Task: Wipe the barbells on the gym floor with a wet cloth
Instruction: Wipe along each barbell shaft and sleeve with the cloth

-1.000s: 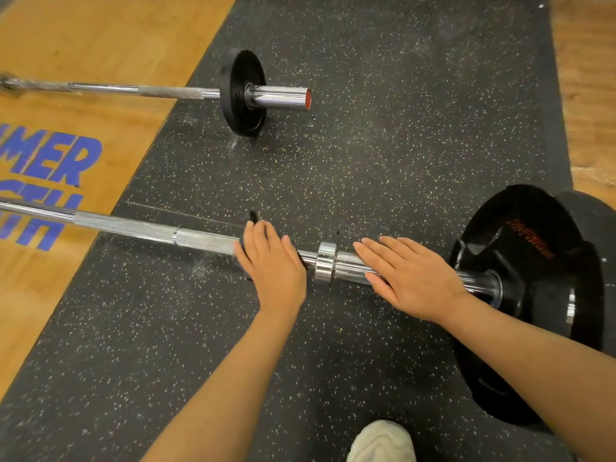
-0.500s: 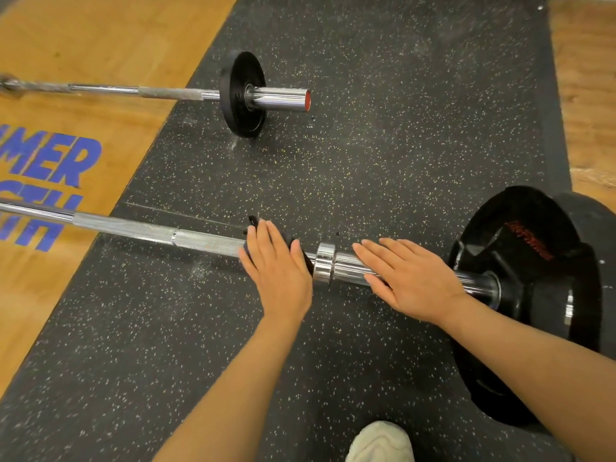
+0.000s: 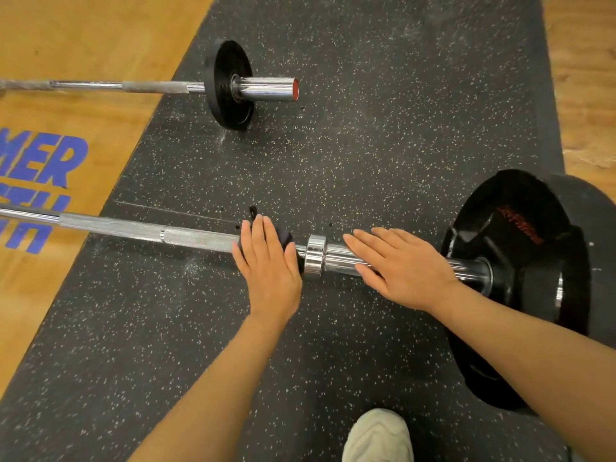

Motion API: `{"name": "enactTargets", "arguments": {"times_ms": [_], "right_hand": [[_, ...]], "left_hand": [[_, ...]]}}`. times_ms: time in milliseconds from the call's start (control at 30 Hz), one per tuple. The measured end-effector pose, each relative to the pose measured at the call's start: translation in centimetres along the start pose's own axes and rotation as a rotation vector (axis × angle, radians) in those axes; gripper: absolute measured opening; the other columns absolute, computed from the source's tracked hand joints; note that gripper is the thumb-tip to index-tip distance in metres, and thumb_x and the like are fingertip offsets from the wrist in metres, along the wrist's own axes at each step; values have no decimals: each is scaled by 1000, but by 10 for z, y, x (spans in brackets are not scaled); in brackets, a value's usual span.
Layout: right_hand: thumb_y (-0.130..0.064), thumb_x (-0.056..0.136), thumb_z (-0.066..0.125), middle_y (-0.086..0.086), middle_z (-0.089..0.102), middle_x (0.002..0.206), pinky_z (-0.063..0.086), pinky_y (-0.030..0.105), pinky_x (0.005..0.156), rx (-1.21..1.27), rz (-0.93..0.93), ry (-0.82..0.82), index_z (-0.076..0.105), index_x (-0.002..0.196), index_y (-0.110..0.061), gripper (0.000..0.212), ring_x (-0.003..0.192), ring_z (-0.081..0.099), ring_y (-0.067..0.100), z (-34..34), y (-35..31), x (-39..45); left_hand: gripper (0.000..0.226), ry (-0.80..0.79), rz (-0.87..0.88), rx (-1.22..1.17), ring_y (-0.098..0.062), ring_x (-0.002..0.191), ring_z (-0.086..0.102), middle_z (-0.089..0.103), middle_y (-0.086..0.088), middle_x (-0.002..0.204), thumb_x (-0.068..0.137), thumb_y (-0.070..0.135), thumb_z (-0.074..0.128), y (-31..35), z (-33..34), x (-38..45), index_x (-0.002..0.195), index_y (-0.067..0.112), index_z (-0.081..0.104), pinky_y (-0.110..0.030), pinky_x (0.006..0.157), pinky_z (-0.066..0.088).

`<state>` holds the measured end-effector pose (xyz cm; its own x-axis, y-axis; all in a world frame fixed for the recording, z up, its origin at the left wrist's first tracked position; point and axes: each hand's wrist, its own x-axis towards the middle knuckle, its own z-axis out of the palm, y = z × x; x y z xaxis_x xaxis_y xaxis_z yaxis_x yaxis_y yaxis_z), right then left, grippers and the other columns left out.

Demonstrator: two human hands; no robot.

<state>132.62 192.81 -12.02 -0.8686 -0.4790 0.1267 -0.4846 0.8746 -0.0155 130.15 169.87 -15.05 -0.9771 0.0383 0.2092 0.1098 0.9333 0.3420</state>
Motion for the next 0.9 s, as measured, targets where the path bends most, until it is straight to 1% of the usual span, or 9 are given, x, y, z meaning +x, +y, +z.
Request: {"name": "enactTargets", "arguments": {"times_ms": [67,133,267,333,400,533,700,800,900], "right_hand": [[-41,103,30,9,64,133,54,44,95,-2,4,2,55,142,-13,54,113,65,32,1,0,0],[-41,103,30,9,65,132,54,44,94,-4,3,2,55,142,-13,54,112,66,31,1,1,0],[-41,103,31,10,65,132,55,44,93,2,0,16,55,141,-12,54,112,65,32,1,1,0],[-40,103,31,10,65,131,55,44,92,-2,-7,23,56,141,-12,54,111,66,32,1,1,1],[-40,102,31,10,66,130,55,44,92,-4,-8,31,56,140,-11,54,111,66,32,1,1,1],[-40,103,30,9,67,129,55,43,91,-9,-6,42,57,140,-12,54,109,67,31,1,0,0],[-40,102,31,9,66,129,56,42,90,7,-11,55,58,139,-12,54,109,67,31,2,1,1],[-40,102,32,9,66,130,56,43,91,17,-9,59,57,140,-12,54,111,66,31,2,2,0],[-41,103,30,8,66,131,55,42,92,30,-19,59,56,141,-12,54,111,66,31,2,2,-1]], "left_hand": [[60,20,2,59,-33,144,24,34,-17,154,105,34,12,-18,-7,15,148,-1,35,-44,122,2],[53,47,-167,115,-36,141,28,36,-20,151,104,25,20,-37,-13,39,142,-5,41,-54,117,16],[52,17,-429,125,-35,149,11,26,-20,158,105,22,33,-42,-20,56,148,-7,31,-53,120,4],[56,-3,-401,65,-33,150,6,23,-19,158,105,27,34,-24,-17,46,149,-8,28,-52,120,-6],[59,-56,-234,34,-30,150,5,22,-17,159,105,33,27,0,-12,25,149,-6,28,-45,117,-12],[67,-73,13,30,-29,145,21,35,-14,154,101,40,13,9,-8,10,147,-2,36,-42,120,-4],[67,13,-185,94,-35,142,29,41,-20,147,99,35,11,-20,-11,32,142,-7,41,-51,120,8],[70,29,-338,69,-36,145,25,42,-20,147,96,34,10,10,-5,31,141,-9,43,-54,119,7],[72,-22,-246,31,-33,147,19,39,-17,150,96,37,8,22,-4,20,143,-8,40,-47,118,-6]]}}
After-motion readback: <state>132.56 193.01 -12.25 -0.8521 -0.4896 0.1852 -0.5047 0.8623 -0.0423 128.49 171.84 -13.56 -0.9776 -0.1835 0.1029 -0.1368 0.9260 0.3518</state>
